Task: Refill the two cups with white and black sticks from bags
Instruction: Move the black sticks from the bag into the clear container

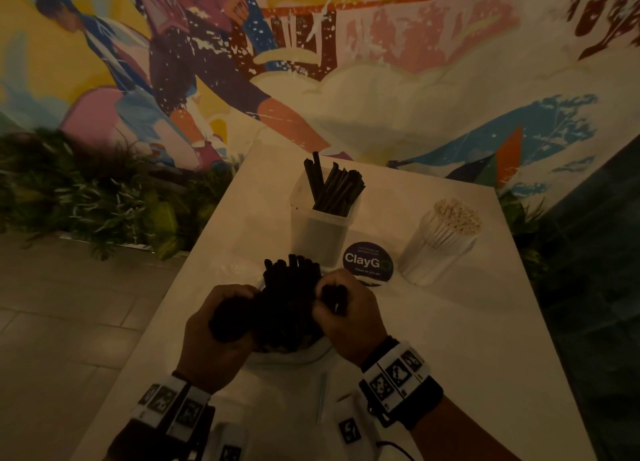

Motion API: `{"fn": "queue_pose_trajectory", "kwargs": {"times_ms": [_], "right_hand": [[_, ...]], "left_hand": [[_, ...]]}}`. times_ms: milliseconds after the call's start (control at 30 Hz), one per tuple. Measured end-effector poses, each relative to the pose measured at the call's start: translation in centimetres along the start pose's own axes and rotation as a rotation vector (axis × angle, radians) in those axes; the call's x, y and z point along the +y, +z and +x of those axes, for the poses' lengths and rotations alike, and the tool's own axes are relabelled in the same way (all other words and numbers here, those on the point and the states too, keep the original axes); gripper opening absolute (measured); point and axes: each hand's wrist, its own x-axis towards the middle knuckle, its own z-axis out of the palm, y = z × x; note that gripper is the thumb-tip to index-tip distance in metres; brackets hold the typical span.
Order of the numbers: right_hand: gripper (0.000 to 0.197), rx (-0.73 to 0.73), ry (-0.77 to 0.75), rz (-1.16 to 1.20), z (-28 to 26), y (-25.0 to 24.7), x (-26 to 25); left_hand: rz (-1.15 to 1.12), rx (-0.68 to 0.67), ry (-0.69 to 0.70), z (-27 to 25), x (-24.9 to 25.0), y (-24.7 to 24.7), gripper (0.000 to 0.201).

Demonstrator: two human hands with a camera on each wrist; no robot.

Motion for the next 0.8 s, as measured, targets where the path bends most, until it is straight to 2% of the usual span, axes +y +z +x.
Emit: {"fn": "queue_pose_trajectory", "kwargs": {"times_ms": [67,233,300,400,533,700,800], "right_hand": [[0.016,0.041,0.011,0.063,0.1,-0.1,0.0],[0.006,-0.027,0.108,0.040,-0.5,0.5,0.9],[0.006,0.035,0.071,0.084,-0.3,0.2,0.4],[0.019,0.126,0.035,0.148,0.4,-0.3,0.2],[0.007,-0.031,0.162,-0.014,-0.6,0.5,2.1],[0.016,0.074,0.104,-0.013,-1.1,0.5,2.4],[0.035,0.033,0.089,-0.099,-1.5,0.7,3.4]], "left_hand": [[-0.006,0.006,-0.009,0.0,-0.3,-0.1,0.044],[0.000,0.015,-0.035,-0.1,-0.3,0.0,0.043],[-0.007,0.020,-0.046,-0.1,-0.3,0.0,0.040],[-0.062,0.031,-0.065,-0.3,-0.4,0.1,0.038],[-0.034,0.044,-0.085,-0.2,-0.2,0.1,0.040],[-0.019,0.042,-0.073,-0.2,-0.2,0.0,0.039],[-0.043,0.038,-0.090,-0.3,-0.5,0.1,0.041]]}}
